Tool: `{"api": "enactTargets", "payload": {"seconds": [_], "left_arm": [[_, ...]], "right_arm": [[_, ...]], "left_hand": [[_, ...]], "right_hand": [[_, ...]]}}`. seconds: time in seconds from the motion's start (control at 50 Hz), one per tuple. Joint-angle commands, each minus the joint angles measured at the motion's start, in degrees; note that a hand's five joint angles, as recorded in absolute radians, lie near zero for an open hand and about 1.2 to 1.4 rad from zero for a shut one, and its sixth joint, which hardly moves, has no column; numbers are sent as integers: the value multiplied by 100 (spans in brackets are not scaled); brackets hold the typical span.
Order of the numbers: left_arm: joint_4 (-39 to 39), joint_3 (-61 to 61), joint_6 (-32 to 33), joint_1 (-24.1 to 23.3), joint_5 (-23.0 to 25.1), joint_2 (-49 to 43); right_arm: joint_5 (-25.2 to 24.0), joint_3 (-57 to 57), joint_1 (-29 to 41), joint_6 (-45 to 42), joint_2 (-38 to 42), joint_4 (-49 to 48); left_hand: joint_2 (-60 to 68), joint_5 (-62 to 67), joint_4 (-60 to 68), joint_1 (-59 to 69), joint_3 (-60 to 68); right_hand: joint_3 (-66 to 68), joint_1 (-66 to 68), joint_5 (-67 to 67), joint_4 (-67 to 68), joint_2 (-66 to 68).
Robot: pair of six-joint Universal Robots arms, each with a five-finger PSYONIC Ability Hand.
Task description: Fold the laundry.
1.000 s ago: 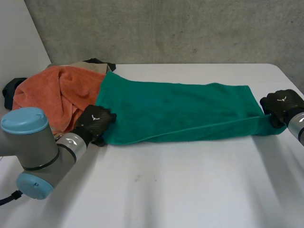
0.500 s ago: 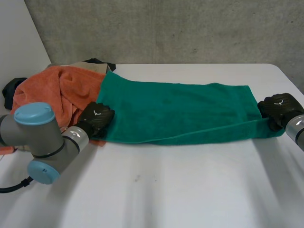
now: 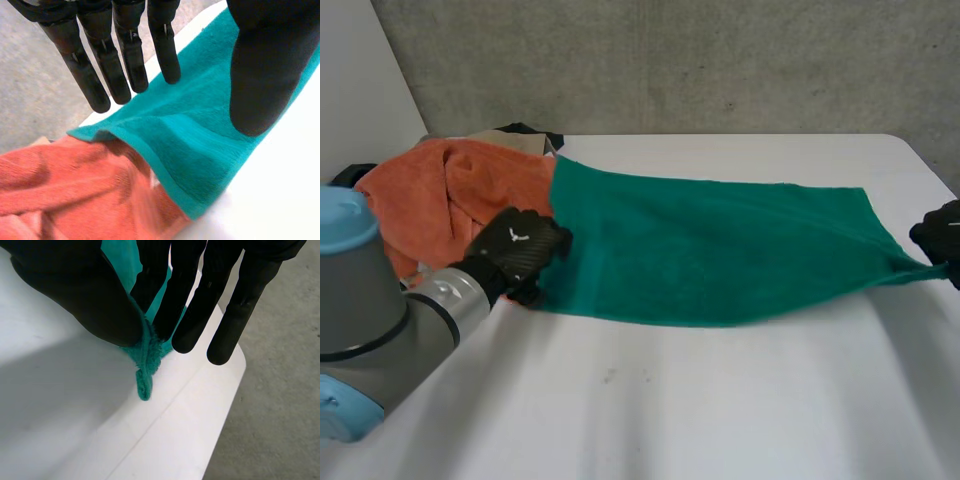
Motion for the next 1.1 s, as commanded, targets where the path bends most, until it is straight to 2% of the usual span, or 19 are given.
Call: {"api": "enactTargets", "payload": {"seconds": [0.02, 0.14, 0.2, 0.32, 0.38, 0.46, 0.68, 0.78, 0.9, 1.1], "left_arm": [[362, 374, -30, -185, 54, -1153], [388, 778, -135, -247, 10, -1610], [388, 1042, -478, -256, 1, -1804], [318, 1560, -1268, -318, -8, -2076], [204, 1719, -1392, -344, -8, -2173], [-33, 1894, -1384, -405, -17, -2217], [-332, 2220, -1393, -467, -26, -2349], [-587, 2308, -1401, -669, -26, -2463], [-631, 2247, -1375, -845, -34, -2490], [-517, 2352, -1226, -836, -122, -2727]], "right_arm": [[-18, -279, 254, 905, 382, -510], [26, -876, 298, 1758, 848, -704], [70, -1087, 298, 1830, 1032, -739], [615, -1825, 316, 1821, 1850, -722], [790, -2142, 298, 1847, 2131, -766], [852, -2441, 298, 1856, 2447, -862], [861, -2573, 289, 1856, 2632, -1126], [905, -2617, 298, 1830, 2720, -1170], [923, -2652, 307, 1856, 2773, -1153], [879, -2565, 307, 1830, 2738, -1144]], "left_hand": [[81, 102, 88, 226, 48], [98, 119, 104, 243, 65], [81, 102, 87, 226, 48], [-70, -50, -64, 75, -103], [-121, -100, -114, 25, -153], [-138, -117, -131, 7, -171], [-222, -201, -216, -77, -255], [-222, -201, -216, -77, -255], [-222, -201, -216, -77, -255], [-188, -168, -182, -43, -221]], "right_hand": [[1160, 1451, 1159, 1132, 1242], [1160, 1451, 1159, 1132, 1242], [1160, 1451, 1159, 1132, 1242], [1160, 1451, 1159, 1132, 1242], [1160, 1451, 1159, 1132, 1242], [1160, 1451, 1159, 1132, 1242], [1160, 1451, 1159, 1132, 1242], [1160, 1451, 1159, 1132, 1242], [1160, 1451, 1159, 1132, 1242], [1160, 1451, 1159, 1132, 1242]]}}
